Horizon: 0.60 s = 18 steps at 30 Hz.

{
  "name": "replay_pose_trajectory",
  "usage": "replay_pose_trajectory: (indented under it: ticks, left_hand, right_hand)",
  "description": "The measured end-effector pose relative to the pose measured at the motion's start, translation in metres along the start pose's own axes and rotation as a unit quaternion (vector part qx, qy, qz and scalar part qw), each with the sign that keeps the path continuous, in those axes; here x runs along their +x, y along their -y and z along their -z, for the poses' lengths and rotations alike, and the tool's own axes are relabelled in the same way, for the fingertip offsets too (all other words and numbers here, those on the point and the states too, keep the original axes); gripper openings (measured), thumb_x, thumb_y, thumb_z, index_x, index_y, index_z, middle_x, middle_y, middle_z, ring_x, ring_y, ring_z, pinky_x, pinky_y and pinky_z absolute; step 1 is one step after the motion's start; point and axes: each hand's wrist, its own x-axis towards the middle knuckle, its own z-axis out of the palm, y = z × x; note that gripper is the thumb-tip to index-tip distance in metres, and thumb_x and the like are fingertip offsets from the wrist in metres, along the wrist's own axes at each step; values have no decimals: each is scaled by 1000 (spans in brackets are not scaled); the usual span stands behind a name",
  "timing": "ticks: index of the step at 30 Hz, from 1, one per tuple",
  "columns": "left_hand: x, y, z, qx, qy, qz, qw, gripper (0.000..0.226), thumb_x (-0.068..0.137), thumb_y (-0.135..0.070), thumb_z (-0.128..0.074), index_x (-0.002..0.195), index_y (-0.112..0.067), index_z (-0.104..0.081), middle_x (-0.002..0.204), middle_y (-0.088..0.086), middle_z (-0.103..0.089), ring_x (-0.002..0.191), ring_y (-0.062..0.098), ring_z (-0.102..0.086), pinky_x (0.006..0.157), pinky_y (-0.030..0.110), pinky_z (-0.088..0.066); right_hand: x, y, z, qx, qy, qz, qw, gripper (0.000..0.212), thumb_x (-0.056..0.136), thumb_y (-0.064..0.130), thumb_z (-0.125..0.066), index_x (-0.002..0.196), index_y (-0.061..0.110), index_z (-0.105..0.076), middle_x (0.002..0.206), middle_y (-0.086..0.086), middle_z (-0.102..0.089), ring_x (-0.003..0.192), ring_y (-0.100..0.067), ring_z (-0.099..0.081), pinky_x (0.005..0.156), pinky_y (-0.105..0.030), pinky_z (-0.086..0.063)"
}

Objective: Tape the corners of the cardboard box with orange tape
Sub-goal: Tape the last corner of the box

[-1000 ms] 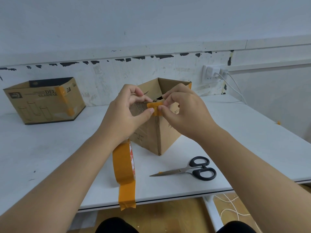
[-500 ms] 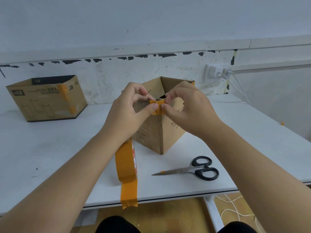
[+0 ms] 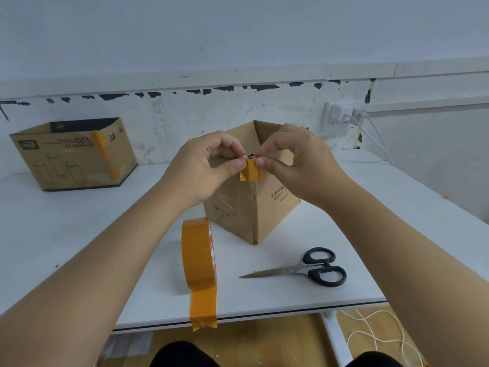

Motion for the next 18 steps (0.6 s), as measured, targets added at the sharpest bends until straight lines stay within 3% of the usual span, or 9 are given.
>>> replay_pose_trajectory:
  ticks: [2,6,10,15,18]
  left_hand:
    - [1,1,1,-14,13,-5,1000,20,86,-10,-66,88,-30,-63,89,-15,-67,86,-3,-62,80,10,-46]
    - [-2,4,5,-53,18,-6,998,18,90,-9,-61,97,-26,-62,93,-14,-71,93,-3,-64,84,9,-45]
    - [-4,8,2,-54,19,-21,998,21,90,-12,-61,103,-29,-60,97,-17,-69,97,-1,-63,85,9,-44]
    - [-6,13,-1,2,16,-36,999,33,82,-29,-71,104,-46,-54,103,-23,-63,106,2,-57,93,24,-45]
    - [-7,16,-3,43,13,-47,998,32,84,-32,-68,105,-50,-52,107,-28,-57,107,-1,-53,91,22,-42]
  right_hand:
    - [1,0,0,2,7,1,1000,8,84,29,-71,89,23,-73,90,4,-61,92,-13,-54,78,-13,-36]
    - [0,0,1,11,17,0,1000,10,84,31,-71,91,24,-72,92,4,-62,94,-14,-53,79,-23,-39]
    - [-1,0,1,16,23,-1,1000,11,83,31,-71,93,28,-71,90,10,-56,90,-10,-48,74,-18,-34]
    - [-4,-1,1,11,37,3,999,20,81,31,-74,99,26,-68,99,1,-58,98,-15,-49,84,-23,-38]
    - [-5,-1,0,-9,39,6,999,23,82,31,-73,102,24,-66,102,-1,-56,99,-19,-48,87,-26,-38]
